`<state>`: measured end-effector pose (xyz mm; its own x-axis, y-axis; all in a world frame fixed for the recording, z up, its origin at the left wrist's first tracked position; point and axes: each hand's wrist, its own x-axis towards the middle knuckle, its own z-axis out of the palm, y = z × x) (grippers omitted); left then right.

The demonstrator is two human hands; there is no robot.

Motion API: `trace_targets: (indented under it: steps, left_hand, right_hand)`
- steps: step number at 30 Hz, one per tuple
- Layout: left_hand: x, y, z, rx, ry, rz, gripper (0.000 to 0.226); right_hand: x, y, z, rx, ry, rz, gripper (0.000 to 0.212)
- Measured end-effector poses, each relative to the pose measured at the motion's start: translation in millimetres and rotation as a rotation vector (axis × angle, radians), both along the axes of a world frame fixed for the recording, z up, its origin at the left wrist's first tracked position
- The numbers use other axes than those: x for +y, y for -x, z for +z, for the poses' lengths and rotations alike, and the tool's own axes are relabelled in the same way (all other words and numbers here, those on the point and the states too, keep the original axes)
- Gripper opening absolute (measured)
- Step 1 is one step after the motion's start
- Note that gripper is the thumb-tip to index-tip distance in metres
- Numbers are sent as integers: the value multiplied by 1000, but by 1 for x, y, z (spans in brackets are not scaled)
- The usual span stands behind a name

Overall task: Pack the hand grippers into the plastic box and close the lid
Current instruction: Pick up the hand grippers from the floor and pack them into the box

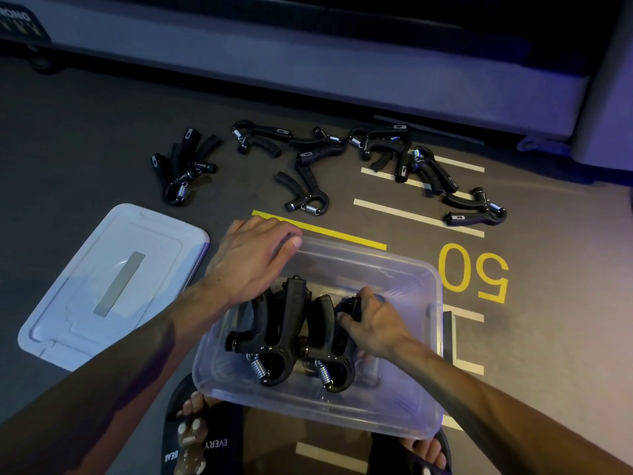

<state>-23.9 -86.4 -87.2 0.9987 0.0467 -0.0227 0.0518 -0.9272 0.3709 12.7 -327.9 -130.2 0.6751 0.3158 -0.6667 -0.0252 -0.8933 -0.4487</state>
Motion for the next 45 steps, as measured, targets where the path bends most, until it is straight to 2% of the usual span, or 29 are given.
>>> trace_targets:
  steps: [3, 5, 10, 31, 41, 45]
  left_hand:
    - [0, 0, 0, 0, -2, 0, 41]
    - [0, 0, -1, -4, 1, 1, 41]
    - [0, 0, -1, 3, -5, 3, 41]
    - [-2, -1, -1, 14, -14, 26, 40]
    - [0, -4, -2, 33, -1, 77, 50]
    - [8, -1, -1, 43, -18, 166, 42]
  right_hand:
    - [3, -11, 4, -104, 67, 36, 46]
    - [6, -18, 4, -131, 65, 93, 45]
    - [13, -22, -9, -54, 71, 141, 38]
    - [15, -12, 1, -13, 96, 162, 40]
    - [7, -34, 4, -166, 63, 373, 39]
    - [12, -37, 22, -249, 17, 378, 35]
